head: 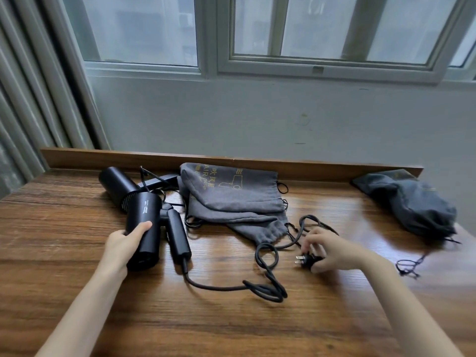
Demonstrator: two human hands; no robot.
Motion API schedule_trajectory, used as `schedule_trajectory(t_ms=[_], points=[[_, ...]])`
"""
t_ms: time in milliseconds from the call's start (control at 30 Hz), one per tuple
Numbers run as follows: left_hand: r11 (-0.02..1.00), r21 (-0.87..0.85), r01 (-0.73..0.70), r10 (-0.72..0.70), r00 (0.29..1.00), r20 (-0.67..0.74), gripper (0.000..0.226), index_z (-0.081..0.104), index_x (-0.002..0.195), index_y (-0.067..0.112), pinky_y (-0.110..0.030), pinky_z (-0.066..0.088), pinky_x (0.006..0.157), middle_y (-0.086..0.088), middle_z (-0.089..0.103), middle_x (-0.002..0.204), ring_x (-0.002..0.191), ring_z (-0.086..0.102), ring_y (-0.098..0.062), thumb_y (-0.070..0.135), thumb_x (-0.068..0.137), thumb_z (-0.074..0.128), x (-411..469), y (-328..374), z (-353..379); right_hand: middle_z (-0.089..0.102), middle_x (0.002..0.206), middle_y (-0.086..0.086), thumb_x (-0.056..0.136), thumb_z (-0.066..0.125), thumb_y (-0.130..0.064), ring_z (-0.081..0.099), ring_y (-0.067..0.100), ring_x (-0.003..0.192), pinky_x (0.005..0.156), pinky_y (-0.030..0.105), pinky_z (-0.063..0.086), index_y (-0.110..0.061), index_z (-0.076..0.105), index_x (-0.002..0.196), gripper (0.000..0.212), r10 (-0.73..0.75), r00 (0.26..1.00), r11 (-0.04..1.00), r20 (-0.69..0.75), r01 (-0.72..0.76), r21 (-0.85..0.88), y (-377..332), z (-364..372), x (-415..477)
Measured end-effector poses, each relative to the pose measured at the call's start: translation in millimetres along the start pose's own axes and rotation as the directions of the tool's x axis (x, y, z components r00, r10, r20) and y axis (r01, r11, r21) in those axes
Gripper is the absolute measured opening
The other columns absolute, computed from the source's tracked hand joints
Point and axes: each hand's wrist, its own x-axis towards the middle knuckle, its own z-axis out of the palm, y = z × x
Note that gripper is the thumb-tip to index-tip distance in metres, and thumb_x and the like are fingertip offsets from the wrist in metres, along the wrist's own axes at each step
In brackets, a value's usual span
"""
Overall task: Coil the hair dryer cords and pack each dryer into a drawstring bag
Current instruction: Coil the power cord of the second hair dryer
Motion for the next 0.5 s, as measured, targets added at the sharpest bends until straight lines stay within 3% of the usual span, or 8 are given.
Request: schedule_trajectory(t_ms=[133,200,267,333,400,433,500], points=[[0.998,0.035,-0.048,0.050,0.997,-0.060,0.045,0.056,0.112,-0.006,-0.034,0.044,0.075,-0.019,0.058,0.102,0.087,0.055,-0.030,0.027,0.084,0.066,1,1,3,0.050,0.101,-0.006,0.076,0.074,-0.019,0.047,0.012,0.098,0.081,0.017,0.035,-0.019,0.060,0.094,0.024,-0.070,0.987,0.998,-0.147,0.071,-0.003,-4,5,7],[0.970,0.219,-0.104,0.129,0.986,-0.104,0.051,0.051,0.121,-0.006,-0.040,0.042,0.092,-0.024,0.049,0.123,0.106,0.051,-0.036,0.030,0.087,0.062,-1,3,2,0.055,0.093,-0.008,0.076,0.073,-0.014,0.050,0.010,0.091,0.073,0.006,0.035,-0.018,0.059,0.089,0.020,-0.109,0.977,0.988,-0.182,0.126,0.084,-4,7,9],[0.869,0.433,-0.240,0.325,0.937,-0.132,0.052,0.043,0.128,-0.006,-0.044,0.029,0.104,-0.027,0.034,0.136,0.123,0.035,-0.040,0.022,0.088,0.060,-10,7,5,0.054,0.088,-0.013,0.076,0.073,-0.012,0.050,0.002,0.086,0.072,0.003,0.035,-0.027,0.053,0.081,0.025,-0.128,0.973,0.980,-0.193,0.154,0.128,-8,10,10],[0.696,0.548,-0.463,0.610,0.785,-0.111,0.047,0.044,0.126,-0.006,-0.047,0.025,0.104,-0.028,0.034,0.134,0.122,0.030,-0.043,0.007,0.084,0.061,-24,12,16,0.054,0.090,-0.015,0.077,0.073,-0.014,0.048,-0.005,0.086,0.073,0.002,0.036,-0.029,0.053,0.083,0.026,-0.132,0.970,0.979,-0.206,0.160,0.129,-10,13,13],[0.483,0.580,-0.656,0.798,0.602,0.017,0.039,0.053,0.116,-0.004,-0.043,0.026,0.103,-0.026,0.045,0.125,0.116,0.038,-0.042,0.001,0.079,0.062,-42,19,40,0.056,0.094,-0.011,0.077,0.073,-0.015,0.049,0.000,0.088,0.073,0.000,0.035,-0.026,0.055,0.088,0.023,-0.135,0.965,0.980,-0.223,0.164,0.113,-11,15,15],[0.405,0.537,-0.740,0.829,0.545,0.124,0.035,0.057,0.112,-0.001,-0.036,0.026,0.103,-0.022,0.050,0.121,0.115,0.042,-0.038,0.000,0.078,0.063,-51,23,57,0.056,0.096,-0.010,0.078,0.072,-0.016,0.050,0.003,0.090,0.072,0.000,0.035,-0.027,0.055,0.089,0.023,-0.135,0.964,0.980,-0.231,0.165,0.112,-11,15,16],[0.347,0.362,-0.865,0.793,0.477,0.379,0.028,0.060,0.109,0.004,-0.023,0.026,0.099,-0.012,0.055,0.114,0.113,0.044,-0.027,0.001,0.081,0.060,-68,30,97,0.057,0.097,-0.011,0.078,0.072,-0.016,0.050,0.004,0.092,0.073,0.002,0.036,-0.029,0.054,0.088,0.023,-0.121,0.960,0.980,-0.252,0.156,0.124,-13,19,15]])
